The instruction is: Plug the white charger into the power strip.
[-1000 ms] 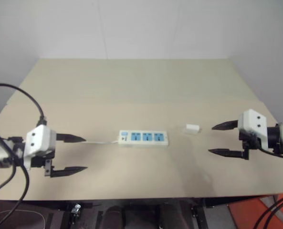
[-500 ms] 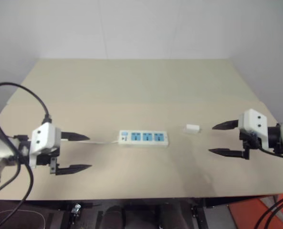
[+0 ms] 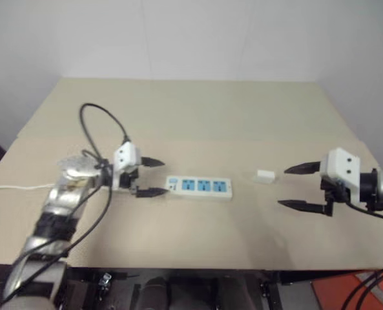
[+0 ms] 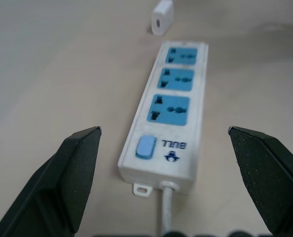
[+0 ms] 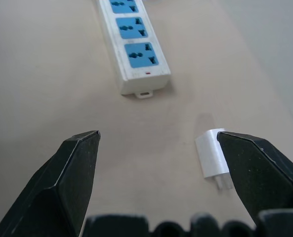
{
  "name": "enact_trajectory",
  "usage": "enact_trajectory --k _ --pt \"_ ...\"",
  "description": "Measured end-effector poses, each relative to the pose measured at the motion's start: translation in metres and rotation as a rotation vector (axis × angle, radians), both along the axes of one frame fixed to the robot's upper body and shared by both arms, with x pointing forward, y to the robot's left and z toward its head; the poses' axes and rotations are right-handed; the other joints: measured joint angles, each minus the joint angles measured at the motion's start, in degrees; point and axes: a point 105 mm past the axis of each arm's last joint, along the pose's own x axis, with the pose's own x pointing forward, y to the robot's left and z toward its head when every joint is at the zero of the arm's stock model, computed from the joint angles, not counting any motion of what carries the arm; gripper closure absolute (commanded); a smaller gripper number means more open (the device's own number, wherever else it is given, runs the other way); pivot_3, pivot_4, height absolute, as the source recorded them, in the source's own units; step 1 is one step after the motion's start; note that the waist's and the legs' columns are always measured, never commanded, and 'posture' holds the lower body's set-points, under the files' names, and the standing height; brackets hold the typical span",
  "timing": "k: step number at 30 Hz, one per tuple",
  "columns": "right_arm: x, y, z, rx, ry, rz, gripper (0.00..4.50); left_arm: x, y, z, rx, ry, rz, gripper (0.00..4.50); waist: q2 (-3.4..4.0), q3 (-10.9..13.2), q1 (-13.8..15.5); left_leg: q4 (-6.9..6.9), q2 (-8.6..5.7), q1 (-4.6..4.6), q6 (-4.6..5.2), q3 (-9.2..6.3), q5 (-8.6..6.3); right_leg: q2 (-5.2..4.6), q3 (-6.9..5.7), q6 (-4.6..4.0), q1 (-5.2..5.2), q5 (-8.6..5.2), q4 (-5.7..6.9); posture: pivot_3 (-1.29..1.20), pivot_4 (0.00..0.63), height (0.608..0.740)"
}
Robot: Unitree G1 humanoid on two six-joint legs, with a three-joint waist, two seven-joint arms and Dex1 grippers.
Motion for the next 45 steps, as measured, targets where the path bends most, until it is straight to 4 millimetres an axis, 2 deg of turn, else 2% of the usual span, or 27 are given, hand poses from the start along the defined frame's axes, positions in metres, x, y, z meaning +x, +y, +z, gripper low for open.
enact_trajectory --k 4,8,15,24,29,42,43,45 --pt "0.0 0.0 0.003 0.009 -0.02 -0.026 0.05 0.019 -0.014 -0.007 -0.032 -0.007 -0.014 0.0 -0.02 0.01 0.02 0.01 -0.01 0.0 0.01 -0.01 -0.01 -0.01 -0.01 0.01 0.0 0.0 0.0 0.0 0.15 0.74" --pt "-0.003 -0.001 0.006 0.014 -0.027 -0.04 0.05 0.025 -0.023 -0.014 -0.042 0.002 -0.037 0.0 -0.03 0.02 -0.08 0.02 -0.01 -0.06 0.03 -0.03 -0.02 -0.01 -0.01 0.03 0.0 0.01 -0.03 0.0 0.15 0.74" --pt "-0.011 -0.001 0.005 0.024 -0.012 -0.061 0.05 0.014 -0.022 -0.024 -0.032 0.069 -0.136 0.0 -0.03 0.02 -0.05 0.07 -0.01 -0.05 0.04 -0.07 -0.02 -0.01 -0.03 0.05 0.01 0.0 0.04 0.0 0.15 0.74" --pt "-0.013 0.001 0.004 0.04 -0.013 -0.078 0.05 0.011 -0.02 -0.029 -0.016 0.067 -0.153 0.0 -0.02 0.01 -0.08 0.07 0.0 -0.01 0.04 -0.1 -0.02 0.0 -0.04 0.05 0.04 0.0 0.03 0.0 0.15 0.74" --pt "-0.013 0.004 0.007 0.047 -0.025 -0.076 0.05 0.012 -0.027 -0.052 -0.002 0.1 -0.107 0.0 -0.03 0.02 0.04 0.07 -0.01 -0.06 0.04 -0.12 -0.02 -0.01 -0.08 0.06 0.05 0.0 -0.01 0.0 0.15 0.74" --pt "-0.021 0.016 0.004 0.069 0.002 -0.047 0.05 0.013 -0.031 -0.053 -0.013 0.094 -0.108 0.0 0.0 0.0 0.31 0.1 -0.06 0.03 0.04 -0.19 -0.02 -0.06 -0.16 0.08 0.21 -0.01 -0.01 0.0 0.15 0.74" --pt "-0.021 0.016 0.004 0.068 0.001 -0.045 0.0 0.012 -0.03 -0.054 -0.019 0.097 -0.113 0.41 0.0 0.0 0.28 0.1 -0.06 0.03 0.04 -0.19 -0.02 -0.06 -0.16 0.09 0.21 -0.02 -0.02 0.0 0.15 0.74" --pt "-0.021 0.017 0.005 0.067 0.0 -0.042 0.0 0.008 -0.029 -0.056 -0.029 0.11 -0.124 0.88 0.0 0.0 0.18 0.1 -0.05 0.03 0.05 -0.2 -0.03 -0.05 -0.16 0.09 0.21 -0.02 -0.02 0.0 0.15 0.74"
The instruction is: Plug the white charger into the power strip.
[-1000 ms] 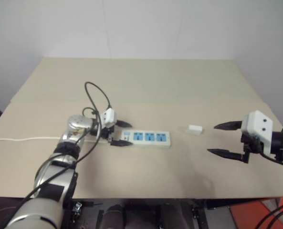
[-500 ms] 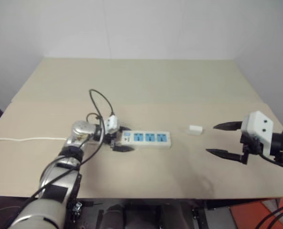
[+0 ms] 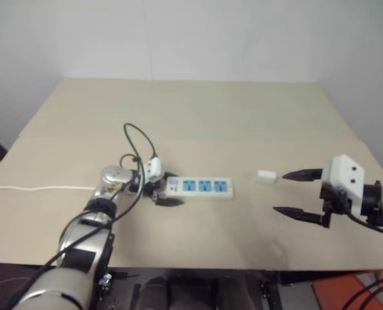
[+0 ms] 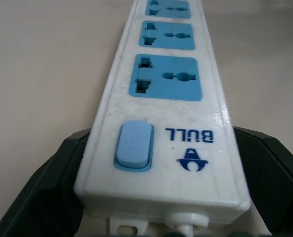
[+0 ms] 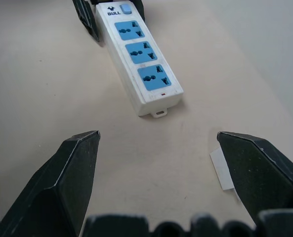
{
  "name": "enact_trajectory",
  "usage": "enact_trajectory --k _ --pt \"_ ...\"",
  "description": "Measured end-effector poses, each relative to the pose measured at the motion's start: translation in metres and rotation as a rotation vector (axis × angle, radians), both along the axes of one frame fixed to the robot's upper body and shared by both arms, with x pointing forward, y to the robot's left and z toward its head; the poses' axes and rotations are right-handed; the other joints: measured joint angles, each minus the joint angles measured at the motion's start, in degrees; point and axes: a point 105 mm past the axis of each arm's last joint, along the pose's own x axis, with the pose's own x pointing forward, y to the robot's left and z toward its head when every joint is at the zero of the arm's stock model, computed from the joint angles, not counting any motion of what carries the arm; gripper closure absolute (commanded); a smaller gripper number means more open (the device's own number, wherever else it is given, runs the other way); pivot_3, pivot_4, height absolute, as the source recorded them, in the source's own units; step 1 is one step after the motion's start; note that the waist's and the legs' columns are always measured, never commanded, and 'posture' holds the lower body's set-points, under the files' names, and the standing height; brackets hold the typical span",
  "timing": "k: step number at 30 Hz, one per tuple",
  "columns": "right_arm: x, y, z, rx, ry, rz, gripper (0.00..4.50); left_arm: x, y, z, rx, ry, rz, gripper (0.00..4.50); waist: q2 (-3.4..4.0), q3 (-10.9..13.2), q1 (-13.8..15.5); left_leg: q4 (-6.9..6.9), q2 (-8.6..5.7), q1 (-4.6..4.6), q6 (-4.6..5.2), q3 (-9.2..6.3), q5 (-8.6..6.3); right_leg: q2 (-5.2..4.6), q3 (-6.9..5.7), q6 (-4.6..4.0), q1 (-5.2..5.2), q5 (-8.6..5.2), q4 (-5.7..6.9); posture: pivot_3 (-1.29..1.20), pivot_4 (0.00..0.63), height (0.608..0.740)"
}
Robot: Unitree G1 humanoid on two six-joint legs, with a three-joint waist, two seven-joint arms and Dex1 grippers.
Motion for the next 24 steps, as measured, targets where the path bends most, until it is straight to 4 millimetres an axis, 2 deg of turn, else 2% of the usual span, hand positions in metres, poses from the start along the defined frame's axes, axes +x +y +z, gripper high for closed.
enact_trajectory --k 1,2,7,11,16,20,24 --pt "0.0 0.0 0.0 0.0 0.0 -0.001 0.0 -0.001 0.001 0.0 -0.009 0.003 -0.001 1.12 0.0 0.0 0.0 0.0 0.0 0.0 0.0 0.0 0.0 0.0 0.0 0.0 0.0 0.0 0.0 0.0 0.15 0.74" --pt "0.0 0.0 0.0 0.0 0.002 0.0 0.0 -0.003 0.001 -0.001 -0.019 0.007 -0.003 1.16 0.01 -0.01 -0.02 0.0 0.0 0.01 0.0 0.0 0.0 0.0 0.0 0.0 0.0 0.0 0.0 0.0 0.15 0.74" --pt "0.002 -0.001 0.004 0.002 -0.005 0.007 0.0 -0.01 0.002 -0.005 -0.047 0.023 -0.019 1.16 0.15 -0.1 -0.12 0.0 0.0 0.05 0.0 0.01 0.0 -0.01 0.03 0.01 0.02 0.0 0.01 0.0 0.15 0.74" --pt "0.012 0.001 0.011 0.005 -0.019 0.033 0.0 -0.015 0.001 -0.006 -0.046 0.023 -0.037 1.16 0.33 -0.21 -0.27 0.0 0.0 0.09 0.0 0.01 0.0 0.0 0.04 0.01 0.04 -0.01 0.01 0.0 0.15 0.74" --pt "0.034 0.004 0.015 -0.034 -0.035 0.041 0.0 -0.027 0.005 -0.007 -0.014 0.003 -0.078 1.16 0.38 -0.25 -0.72 -0.01 0.01 0.07 0.01 0.02 -0.01 0.01 0.06 0.0 0.0 -0.01 0.02 0.0 0.15 0.74" --pt "0.063 0.017 0.017 -0.07 -0.072 0.012 0.0 -0.039 0.012 -0.008 0.004 -0.015 -0.086 1.16 0.43 -0.27 -1.56 -0.01 0.04 0.12 0.01 0.03 -0.01 0.02 0.12 -0.01 -0.03 0.0 0.06 0.0 0.15 0.74" --pt "0.085 0.028 0.009 -0.166 -0.027 -0.034 0.0 -0.051 0.016 -0.008 0.009 -0.013 -0.075 1.16 0.46 -0.29 -1.56 -0.03 0.06 0.05 0.01 0.02 -0.01 0.03 0.1 -0.03 -0.13 0.0 0.1 0.0 0.15 0.74"
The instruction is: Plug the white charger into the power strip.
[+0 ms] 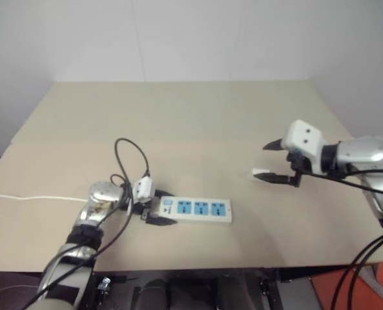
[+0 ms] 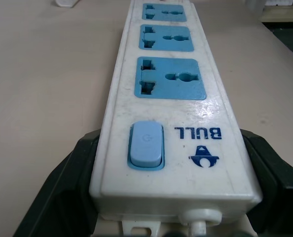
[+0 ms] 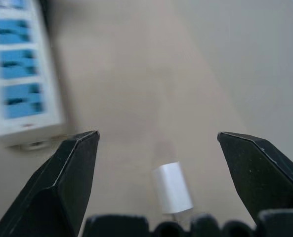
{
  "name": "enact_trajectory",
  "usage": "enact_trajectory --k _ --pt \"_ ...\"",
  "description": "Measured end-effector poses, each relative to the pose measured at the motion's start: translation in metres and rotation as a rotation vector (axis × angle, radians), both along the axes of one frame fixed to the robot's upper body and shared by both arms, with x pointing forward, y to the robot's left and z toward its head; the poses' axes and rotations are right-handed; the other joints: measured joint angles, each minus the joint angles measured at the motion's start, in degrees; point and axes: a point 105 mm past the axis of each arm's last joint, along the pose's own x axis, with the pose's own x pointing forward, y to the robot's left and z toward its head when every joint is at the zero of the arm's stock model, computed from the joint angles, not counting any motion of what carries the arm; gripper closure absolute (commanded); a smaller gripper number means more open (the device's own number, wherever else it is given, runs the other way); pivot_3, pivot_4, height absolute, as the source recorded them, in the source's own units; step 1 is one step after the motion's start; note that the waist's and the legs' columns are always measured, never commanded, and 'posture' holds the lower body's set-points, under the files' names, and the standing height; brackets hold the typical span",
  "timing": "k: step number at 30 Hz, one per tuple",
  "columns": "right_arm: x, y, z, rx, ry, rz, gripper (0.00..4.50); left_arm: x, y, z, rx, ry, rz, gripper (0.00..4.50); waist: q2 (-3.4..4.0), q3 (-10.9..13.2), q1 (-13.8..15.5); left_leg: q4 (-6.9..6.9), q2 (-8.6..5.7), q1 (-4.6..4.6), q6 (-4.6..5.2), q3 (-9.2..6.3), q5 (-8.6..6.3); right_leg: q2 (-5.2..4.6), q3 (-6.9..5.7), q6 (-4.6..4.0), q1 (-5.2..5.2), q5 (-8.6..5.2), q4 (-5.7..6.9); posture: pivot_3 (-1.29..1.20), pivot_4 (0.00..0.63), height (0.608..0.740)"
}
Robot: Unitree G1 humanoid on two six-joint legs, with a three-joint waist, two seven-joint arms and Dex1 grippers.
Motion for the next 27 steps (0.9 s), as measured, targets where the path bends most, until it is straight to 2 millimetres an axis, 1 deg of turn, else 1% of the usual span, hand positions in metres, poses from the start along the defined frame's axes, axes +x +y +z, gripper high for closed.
enact_trajectory --k 4,9,11,14,19,25,27 --pt "0.015 0.012 -0.008 -0.125 0.093 -0.017 0.0 -0.007 0.003 0.0 0.001 0.014 0.032 1.16 0.03 -0.02 -0.1 0.0 0.0 -0.05 0.0 0.04 0.0 0.0 0.07 -0.02 -0.16 0.0 0.08 0.0 0.15 0.74" --pt "0.032 0.021 -0.015 -0.252 0.152 -0.041 0.0 -0.01 -0.001 0.001 0.006 0.018 0.058 1.16 0.04 -0.03 0.14 0.0 -0.01 -0.19 0.0 0.06 0.0 -0.01 0.05 -0.03 -0.29 0.0 0.11 0.0 0.15 0.74" --pt "0.037 0.021 -0.02 -0.294 0.167 -0.052 0.0 -0.012 -0.001 0.001 0.012 0.016 0.064 1.16 0.05 -0.03 0.26 0.0 -0.01 -0.31 0.0 0.07 0.0 -0.01 0.04 -0.03 -0.44 0.01 0.13 0.0 0.15 0.74" --pt "0.046 0.015 -0.03 -0.35 0.204 -0.081 0.0 -0.013 -0.002 0.003 0.023 0.013 0.074 1.16 0.05 -0.03 0.27 0.01 -0.02 -0.46 0.0 0.11 0.01 -0.01 0.08 -0.05 -0.66 0.02 0.19 0.0 0.15 0.74" --pt "0.053 0.005 -0.042 -0.434 0.244 -0.083 0.0 -0.014 -0.002 0.004 0.025 0.024 0.089 1.16 0.05 -0.03 0.2 0.01 -0.02 -0.5 0.0 0.13 0.01 -0.02 0.08 -0.05 -0.7 0.03 0.2 0.0 0.15 0.74" --pt "0.061 0.01 -0.055 -0.473 0.277 -0.06 0.0 -0.018 -0.003 0.003 0.016 0.026 0.102 1.16 0.05 -0.03 0.2 0.01 -0.02 -0.48 0.0 0.14 0.01 -0.02 0.09 -0.06 -0.7 0.03 0.22 0.0 0.15 0.74" --pt "0.062 0.01 -0.06 -0.492 0.291 -0.047 0.37 -0.018 -0.003 0.003 0.013 0.028 0.109 1.16 0.05 -0.03 0.22 0.01 -0.03 -0.49 0.0 0.14 0.01 -0.03 0.09 -0.05 -0.7 0.03 0.2 0.0 0.15 0.74"
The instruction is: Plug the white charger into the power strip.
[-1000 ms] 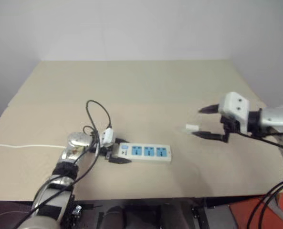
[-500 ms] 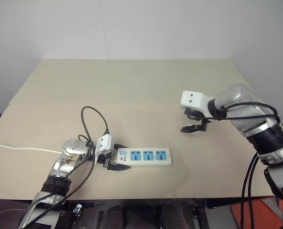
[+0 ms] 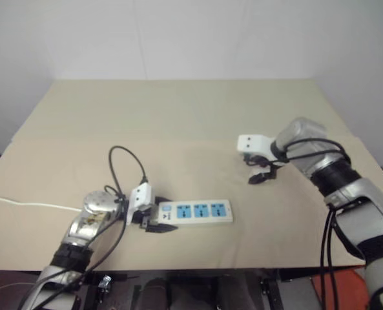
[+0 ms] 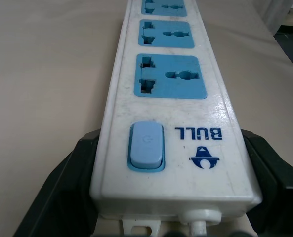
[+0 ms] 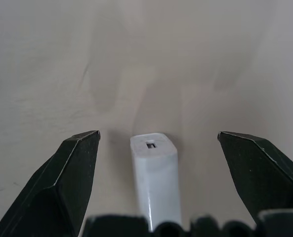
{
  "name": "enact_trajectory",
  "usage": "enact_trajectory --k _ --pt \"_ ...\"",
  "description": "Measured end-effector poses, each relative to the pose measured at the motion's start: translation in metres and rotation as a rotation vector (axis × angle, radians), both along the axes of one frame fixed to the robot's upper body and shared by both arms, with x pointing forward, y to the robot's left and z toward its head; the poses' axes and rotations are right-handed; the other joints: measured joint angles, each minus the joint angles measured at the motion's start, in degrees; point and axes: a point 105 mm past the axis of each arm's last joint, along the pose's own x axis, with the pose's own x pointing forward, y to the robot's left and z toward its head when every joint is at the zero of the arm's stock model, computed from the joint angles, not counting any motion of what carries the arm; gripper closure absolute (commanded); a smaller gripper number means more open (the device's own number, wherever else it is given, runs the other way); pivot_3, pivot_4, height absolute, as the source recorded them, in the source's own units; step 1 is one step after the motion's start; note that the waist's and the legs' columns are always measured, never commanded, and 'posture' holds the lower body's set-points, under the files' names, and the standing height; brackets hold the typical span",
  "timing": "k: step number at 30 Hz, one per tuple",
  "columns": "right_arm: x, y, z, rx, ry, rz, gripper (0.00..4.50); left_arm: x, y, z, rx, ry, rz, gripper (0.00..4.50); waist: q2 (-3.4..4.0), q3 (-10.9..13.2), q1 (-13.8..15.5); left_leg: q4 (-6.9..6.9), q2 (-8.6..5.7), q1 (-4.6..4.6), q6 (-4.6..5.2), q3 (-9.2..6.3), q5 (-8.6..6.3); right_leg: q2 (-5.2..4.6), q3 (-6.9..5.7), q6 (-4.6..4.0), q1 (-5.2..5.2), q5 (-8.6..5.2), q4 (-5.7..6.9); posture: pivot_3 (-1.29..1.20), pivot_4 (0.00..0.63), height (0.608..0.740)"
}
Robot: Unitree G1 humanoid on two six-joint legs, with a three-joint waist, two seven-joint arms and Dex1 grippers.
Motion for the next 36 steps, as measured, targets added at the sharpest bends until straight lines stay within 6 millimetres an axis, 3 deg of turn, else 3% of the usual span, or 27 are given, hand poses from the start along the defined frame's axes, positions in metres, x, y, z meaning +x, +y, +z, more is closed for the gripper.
enact_trajectory --k 4,8,10,17,20,23,28,30,36 --pt "0.0 -0.005 -0.01 -0.051 0.028 0.011 1.47 -0.002 0.0 0.0 -0.001 -0.002 0.007 1.16 0.0 0.0 -0.06 0.0 0.01 0.01 0.0 0.0 0.0 0.0 0.0 -0.01 0.0 0.0 0.01 0.0 0.15 0.74" --pt "0.0 -0.01 -0.013 -0.077 0.044 0.013 2.93 -0.002 0.001 -0.001 0.0 -0.002 0.015 1.16 0.01 0.0 -0.11 0.0 0.01 0.04 0.0 0.0 0.0 0.01 0.01 -0.01 0.01 0.0 0.04 0.0 0.15 0.74" --pt "0.0 -0.01 -0.014 -0.081 0.045 0.021 3.39 -0.003 0.002 -0.001 0.002 -0.002 0.016 1.16 0.01 -0.01 -0.12 0.0 0.01 0.05 0.0 0.0 0.0 0.01 0.01 -0.01 0.01 0.0 0.04 0.0 0.15 0.74" --pt "0.0 -0.005 -0.013 -0.059 0.037 0.031 3.38 -0.002 0.003 -0.001 0.008 -0.006 0.009 1.16 0.02 -0.01 -0.12 0.0 0.02 0.06 0.0 0.0 0.0 0.02 0.01 -0.01 0.02 0.01 0.04 0.0 0.15 0.74" --pt "-0.001 0.005 -0.004 0.042 0.006 0.055 3.38 -0.002 0.002 -0.001 0.009 -0.008 0.002 1.16 0.01 -0.01 -0.1 0.0 0.02 0.03 0.0 0.0 0.0 0.01 0.0 -0.01 0.0 0.01 0.04 0.0 0.15 0.74" --pt "-0.006 0.024 0.024 0.277 -0.06 0.111 3.38 -0.002 0.001 0.0 0.012 -0.012 -0.008 1.16 0.01 -0.01 -0.07 -0.01 0.02 0.01 0.0 -0.01 0.0 0.01 0.0 -0.01 -0.01 0.01 0.03 0.0 0.15 0.74" --pt "-0.038 0.052 0.073 0.797 -0.127 0.235 3.38 -0.002 0.0 -0.001 0.014 -0.009 -0.022 1.16 0.01 -0.01 0.2 -0.03 0.02 0.05 0.0 -0.09 0.0 0.0 -0.07 -0.01 0.11 0.01 0.0 0.0 0.15 0.74" --pt "-0.05 0.056 0.069 0.909 -0.128 0.227 3.38 -0.002 0.0 -0.001 0.016 -0.007 -0.025 1.16 0.0 -0.02 0.25 -0.02 0.02 0.06 0.0 -0.1 0.0 0.0 -0.08 -0.01 0.13 0.01 0.01 0.0 0.15 0.74" --pt "-0.09 0.078 0.027 1.082 -0.02 0.223 3.38 -0.001 0.004 0.0 0.03 -0.008 -0.037 1.16 0.0 -0.02 -0.11 -0.02 0.01 0.08 0.0 -0.08 0.0 0.02 0.0 -0.01 0.08 0.01 0.07 0.0 0.15 0.74"
